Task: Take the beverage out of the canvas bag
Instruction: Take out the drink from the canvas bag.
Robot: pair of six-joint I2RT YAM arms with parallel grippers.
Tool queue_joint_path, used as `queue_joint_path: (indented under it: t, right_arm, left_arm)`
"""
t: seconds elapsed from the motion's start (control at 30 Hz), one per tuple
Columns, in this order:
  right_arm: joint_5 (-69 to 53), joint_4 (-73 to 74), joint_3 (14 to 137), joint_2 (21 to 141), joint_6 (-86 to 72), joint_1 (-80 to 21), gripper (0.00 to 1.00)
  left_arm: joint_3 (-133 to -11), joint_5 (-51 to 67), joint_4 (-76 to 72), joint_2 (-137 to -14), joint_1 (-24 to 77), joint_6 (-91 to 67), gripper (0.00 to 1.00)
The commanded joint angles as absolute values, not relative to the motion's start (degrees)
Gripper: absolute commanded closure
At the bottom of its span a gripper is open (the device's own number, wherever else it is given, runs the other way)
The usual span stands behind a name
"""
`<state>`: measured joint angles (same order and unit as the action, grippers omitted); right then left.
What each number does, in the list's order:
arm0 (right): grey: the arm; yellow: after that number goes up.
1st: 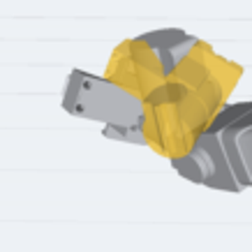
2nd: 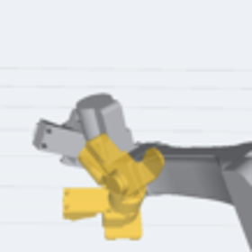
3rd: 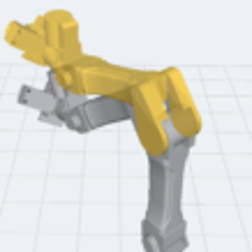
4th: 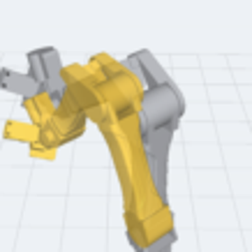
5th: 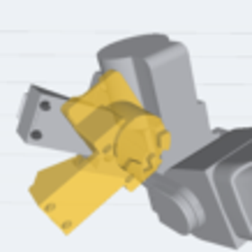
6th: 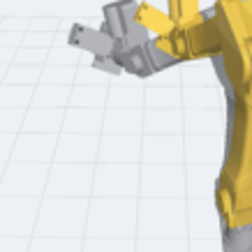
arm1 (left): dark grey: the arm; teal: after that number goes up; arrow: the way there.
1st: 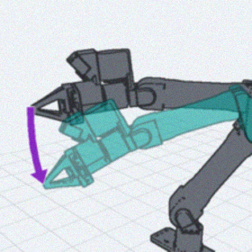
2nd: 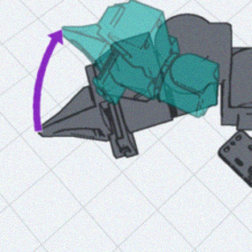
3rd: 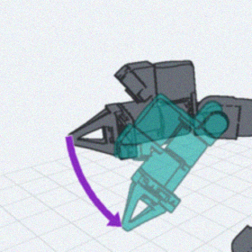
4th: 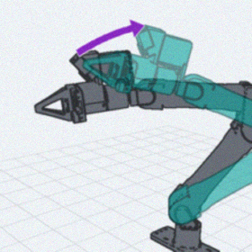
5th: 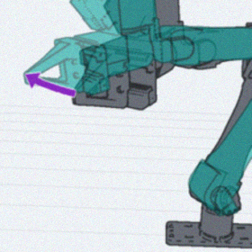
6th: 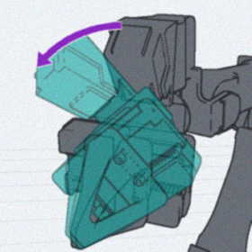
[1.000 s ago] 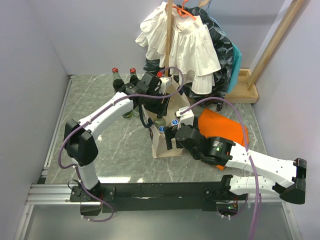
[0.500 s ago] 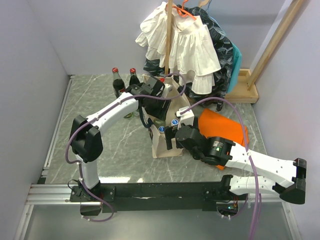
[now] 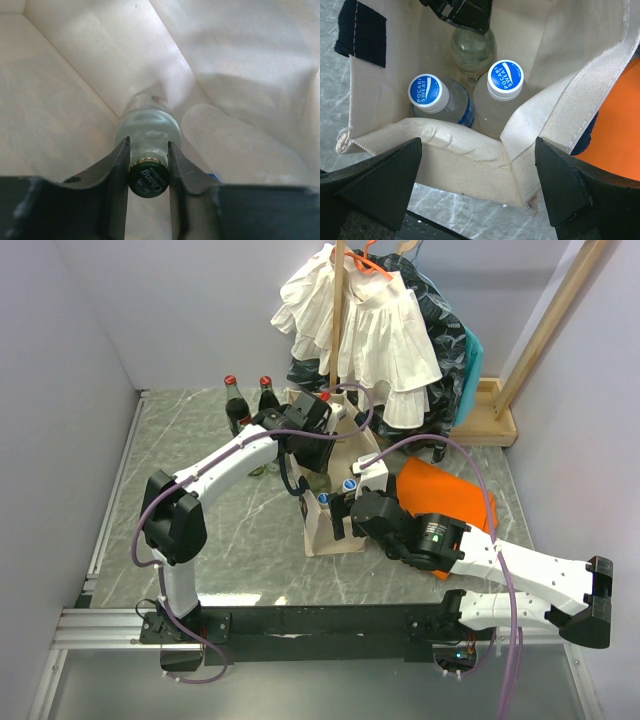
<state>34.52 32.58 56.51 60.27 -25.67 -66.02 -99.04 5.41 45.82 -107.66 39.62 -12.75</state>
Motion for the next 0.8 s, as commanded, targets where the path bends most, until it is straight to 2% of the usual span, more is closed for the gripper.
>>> queue_joint_path:
  t: [0.0,0.1,0.77]
  right_arm:
    - [32.5,36.7,54.2,61.0,-26.5,-66.4,0.00]
    - [32.7,36.9,54.4,61.4,-26.5,-66.5,0.00]
    - [35.8,37.4,55.5,59.6,-26.8,-66.5,0.00]
  left_arm:
    - [-101.2,7.7,47.5,-108.0,40.3,-12.8,0.88]
    - [-101.4,8.0,47.5,-108.1,40.3,-12.8,0.99]
    - [-105.1,6.1,45.6,-106.3,40.3,-12.5,0.99]
